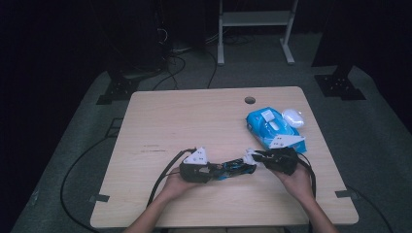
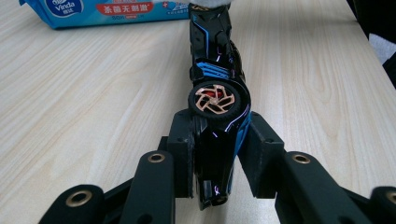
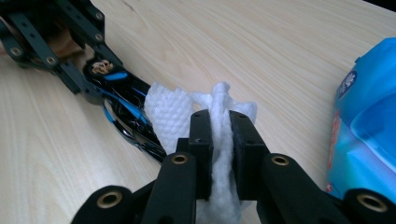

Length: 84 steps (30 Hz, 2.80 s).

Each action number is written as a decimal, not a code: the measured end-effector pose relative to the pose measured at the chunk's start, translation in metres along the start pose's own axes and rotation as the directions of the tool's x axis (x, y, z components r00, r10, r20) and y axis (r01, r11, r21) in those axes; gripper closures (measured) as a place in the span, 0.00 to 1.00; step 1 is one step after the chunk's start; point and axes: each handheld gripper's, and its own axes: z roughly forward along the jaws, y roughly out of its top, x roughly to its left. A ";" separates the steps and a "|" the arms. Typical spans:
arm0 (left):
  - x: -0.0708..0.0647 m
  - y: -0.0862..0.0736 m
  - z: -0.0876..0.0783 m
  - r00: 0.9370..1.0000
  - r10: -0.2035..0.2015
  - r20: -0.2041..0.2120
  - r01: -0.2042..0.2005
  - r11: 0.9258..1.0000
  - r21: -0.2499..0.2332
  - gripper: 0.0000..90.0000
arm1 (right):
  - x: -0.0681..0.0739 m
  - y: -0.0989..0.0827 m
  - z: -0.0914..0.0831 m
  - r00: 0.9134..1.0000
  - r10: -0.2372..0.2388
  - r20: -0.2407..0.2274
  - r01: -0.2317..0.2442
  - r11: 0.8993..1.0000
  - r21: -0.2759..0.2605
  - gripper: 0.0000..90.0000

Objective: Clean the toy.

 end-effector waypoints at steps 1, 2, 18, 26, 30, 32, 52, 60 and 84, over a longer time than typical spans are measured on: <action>0.000 0.000 0.000 1.000 0.003 -0.001 -0.003 1.000 0.002 0.75 | 0.000 0.001 0.000 1.000 0.006 -0.012 -0.007 1.000 -0.008 0.89; 0.000 0.001 0.000 1.000 0.004 -0.002 -0.004 1.000 0.004 0.75 | 0.002 0.002 0.002 1.000 -0.001 -0.023 0.001 1.000 -0.010 0.89; 0.001 0.002 0.000 1.000 0.000 0.003 0.000 1.000 0.012 0.75 | 0.045 0.037 0.047 0.985 -0.113 -0.129 0.120 0.992 0.048 0.89; 0.005 0.002 -0.001 1.000 0.018 0.012 -0.018 1.000 0.019 0.75 | 0.055 0.043 0.057 0.979 -0.147 -0.139 0.154 0.987 0.038 0.89; 0.006 0.001 -0.002 1.000 0.012 0.012 -0.012 1.000 0.017 0.74 | 0.021 0.021 0.028 0.995 -0.061 -0.078 0.064 0.997 0.038 0.89; 0.006 0.001 -0.002 1.000 0.015 0.005 -0.015 1.000 0.010 0.75 | 0.011 0.010 0.015 0.998 -0.015 -0.066 0.016 1.000 0.022 0.89; 0.015 0.001 -0.005 1.000 0.025 0.005 -0.025 0.999 0.020 0.76 | 0.020 0.022 0.031 0.996 -0.057 -0.063 0.059 0.998 0.033 0.89; 0.015 0.003 -0.008 0.997 -0.045 0.064 0.049 0.997 -0.053 0.58 | 0.018 0.016 0.026 0.996 -0.056 -0.070 0.058 0.998 0.022 0.89; 0.031 -0.005 -0.015 0.939 -0.305 0.157 0.327 0.935 -0.135 0.58 | 0.029 0.001 0.017 0.983 -0.161 -0.087 0.158 0.986 -0.044 0.89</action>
